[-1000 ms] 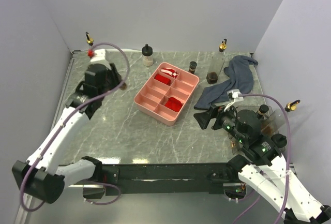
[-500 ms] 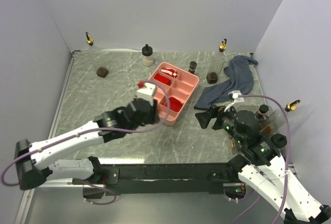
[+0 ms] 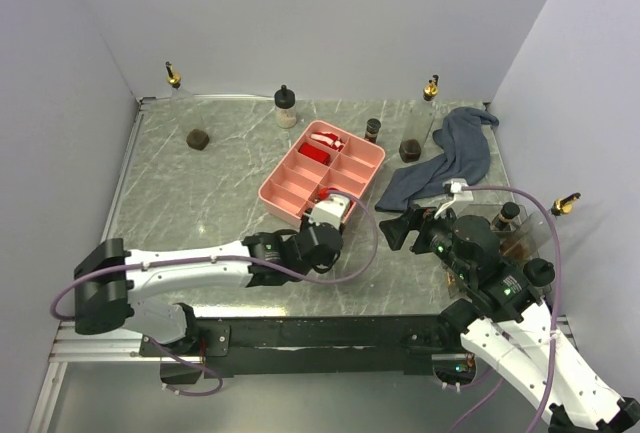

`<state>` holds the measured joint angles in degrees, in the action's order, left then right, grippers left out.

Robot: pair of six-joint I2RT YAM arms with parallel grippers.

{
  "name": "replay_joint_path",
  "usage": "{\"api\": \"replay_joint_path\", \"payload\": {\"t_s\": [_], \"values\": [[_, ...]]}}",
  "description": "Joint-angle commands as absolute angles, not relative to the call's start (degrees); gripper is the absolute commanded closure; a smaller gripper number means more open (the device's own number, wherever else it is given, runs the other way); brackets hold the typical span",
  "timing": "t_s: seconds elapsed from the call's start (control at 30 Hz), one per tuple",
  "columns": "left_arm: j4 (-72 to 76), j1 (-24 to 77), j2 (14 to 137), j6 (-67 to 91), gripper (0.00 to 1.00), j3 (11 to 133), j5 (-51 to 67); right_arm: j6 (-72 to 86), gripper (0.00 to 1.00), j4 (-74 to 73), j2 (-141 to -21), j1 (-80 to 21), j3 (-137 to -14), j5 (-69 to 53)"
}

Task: Organize the condiment bottles
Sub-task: Place the bottle at the center of the board.

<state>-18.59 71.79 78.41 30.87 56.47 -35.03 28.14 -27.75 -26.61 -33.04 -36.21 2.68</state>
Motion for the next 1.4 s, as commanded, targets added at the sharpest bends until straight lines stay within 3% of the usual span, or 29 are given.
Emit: {"api": "replay_joint_path", "payload": {"t_s": [0.0,0.1,0.37,0.53,0.67,0.8,0.87,0.9,1.17,1.37], "values": [[-13.6,72.9,81.0,30.8,0.9,56.5,-38.1,29.1,0.0,-27.4,-26.1,-33.2,-36.0,4.1],[-12.7,73.1,83.8,30.9,0.86,56.1,-38.9,29.6,0.0,-26.8,-26.3,-33.3,-35.9,3.1],[-11.3,73.6,86.7,31.5,0.62,56.0,-38.4,29.8,0.0,-27.8,-26.5,-33.3,-36.6,2.5],[-10.7,73.6,86.7,32.9,0.53,55.0,-37.0,30.0,0.0,-28.2,-25.8,-33.3,-36.2,2.6],[-8.6,73.6,85.2,33.7,0.33,52.6,-35.2,30.7,0.0,-28.2,-26.2,-33.3,-36.1,1.6],[-8.4,73.6,80.5,35.6,0.22,51.0,-34.5,31.4,0.01,-28.0,-28.2,-33.3,-37.0,0.2],[-9.6,73.6,78.6,35.7,0.05,51.2,-33.8,31.6,0.04,-27.1,-29.1,-33.3,-37.4,-1.4],[-11.1,73.5,76.5,35.9,0.01,51.4,-33.9,31.6,0.05,-26.7,-30.3,-33.4,-37.4,-2.8],[-13.5,62.6,59.2,35.0,0.03,48.1,-23.7,32.9,0.18,-23.7,-37.7,-35.9,-38.8,-5.1],[-18.4,52.1,48.1,30.9,0.03,45.8,-18.8,32.5,0.21,-23.2,-44.3,-43.6,-41.5,-0.4]]}}
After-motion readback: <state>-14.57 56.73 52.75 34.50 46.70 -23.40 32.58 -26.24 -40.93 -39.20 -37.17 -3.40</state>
